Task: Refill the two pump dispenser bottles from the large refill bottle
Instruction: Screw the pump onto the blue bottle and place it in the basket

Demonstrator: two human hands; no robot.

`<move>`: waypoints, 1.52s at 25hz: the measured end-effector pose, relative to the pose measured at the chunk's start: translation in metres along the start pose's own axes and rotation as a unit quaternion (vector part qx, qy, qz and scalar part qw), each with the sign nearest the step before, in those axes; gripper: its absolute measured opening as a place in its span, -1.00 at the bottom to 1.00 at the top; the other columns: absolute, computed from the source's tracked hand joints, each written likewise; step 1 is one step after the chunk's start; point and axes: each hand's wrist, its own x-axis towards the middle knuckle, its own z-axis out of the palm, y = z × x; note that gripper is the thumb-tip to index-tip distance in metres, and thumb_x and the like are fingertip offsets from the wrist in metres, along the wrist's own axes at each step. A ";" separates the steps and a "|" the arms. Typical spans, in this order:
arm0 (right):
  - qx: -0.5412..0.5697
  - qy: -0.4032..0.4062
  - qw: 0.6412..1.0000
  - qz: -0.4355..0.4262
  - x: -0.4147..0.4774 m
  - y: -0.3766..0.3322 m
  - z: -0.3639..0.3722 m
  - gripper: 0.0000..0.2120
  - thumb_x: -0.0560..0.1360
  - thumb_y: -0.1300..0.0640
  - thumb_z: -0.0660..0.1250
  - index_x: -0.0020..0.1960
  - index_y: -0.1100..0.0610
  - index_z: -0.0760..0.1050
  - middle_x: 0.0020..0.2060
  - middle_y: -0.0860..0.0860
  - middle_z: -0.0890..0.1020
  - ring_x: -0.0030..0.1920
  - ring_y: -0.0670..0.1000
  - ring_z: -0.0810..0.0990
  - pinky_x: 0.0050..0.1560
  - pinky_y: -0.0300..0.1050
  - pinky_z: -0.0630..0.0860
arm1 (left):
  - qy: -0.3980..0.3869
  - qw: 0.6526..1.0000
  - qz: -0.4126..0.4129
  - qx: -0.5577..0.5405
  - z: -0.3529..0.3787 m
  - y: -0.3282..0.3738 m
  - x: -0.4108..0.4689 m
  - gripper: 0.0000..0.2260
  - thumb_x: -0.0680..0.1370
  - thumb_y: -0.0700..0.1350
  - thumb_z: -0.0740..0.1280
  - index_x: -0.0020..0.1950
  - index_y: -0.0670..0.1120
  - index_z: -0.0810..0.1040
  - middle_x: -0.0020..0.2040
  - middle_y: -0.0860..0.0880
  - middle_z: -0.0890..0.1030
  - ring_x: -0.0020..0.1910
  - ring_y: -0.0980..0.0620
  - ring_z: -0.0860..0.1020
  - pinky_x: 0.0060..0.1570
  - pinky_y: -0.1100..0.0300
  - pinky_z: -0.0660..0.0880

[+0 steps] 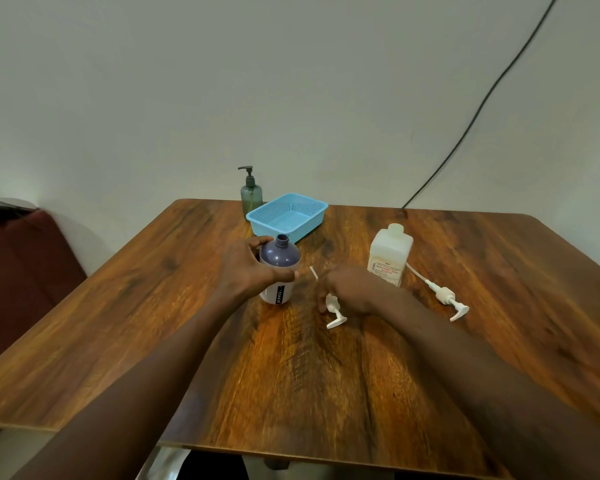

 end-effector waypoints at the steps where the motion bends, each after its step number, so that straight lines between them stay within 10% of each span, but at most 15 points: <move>1: -0.023 -0.034 0.999 -0.004 0.002 0.000 0.004 -0.66 0.37 0.26 0.52 0.06 -0.08 0.66 0.11 -0.02 0.64 0.06 0.03 0.60 0.05 0.01 0.63 | 0.001 1.000 -0.004 -0.001 -0.001 -0.002 -0.001 -0.44 0.20 0.10 0.69 0.13 0.11 0.58 0.01 0.11 0.65 -0.04 0.17 0.62 -0.03 0.11 0.65; 10: 0.080 0.103 0.991 -0.003 0.015 0.006 -0.006 -0.68 0.48 0.17 0.45 0.18 -0.10 0.68 0.00 -0.08 0.71 -0.10 -0.06 0.63 -0.12 -0.05 0.64 | 0.004 1.000 -0.010 -0.010 0.001 -0.009 -0.004 -0.39 0.19 0.07 0.70 0.18 0.10 0.59 0.04 0.13 0.63 -0.02 0.21 0.59 -0.04 0.16 0.62; 20: 0.326 0.447 0.833 -0.014 0.006 -0.016 -0.072 -0.66 0.53 0.15 0.49 0.30 0.13 0.64 0.12 0.03 0.73 0.06 -0.08 0.71 -0.02 -0.19 0.68 | -0.013 0.999 -0.027 0.022 0.010 -0.001 -0.004 -0.43 0.20 0.03 0.69 0.15 0.07 0.57 0.03 0.09 0.62 0.00 0.10 0.60 -0.01 0.17 0.61; 38: 0.408 0.428 0.806 -0.034 0.001 -0.029 -0.082 -0.65 0.51 0.16 0.50 0.28 0.17 0.62 0.09 0.05 0.73 0.07 -0.02 0.72 -0.02 -0.02 0.71 | -0.003 0.999 0.009 -0.036 0.020 0.033 -0.010 -0.37 0.21 0.09 0.68 0.22 0.14 0.55 -0.01 0.22 0.60 -0.02 0.22 0.59 -0.09 0.28 0.58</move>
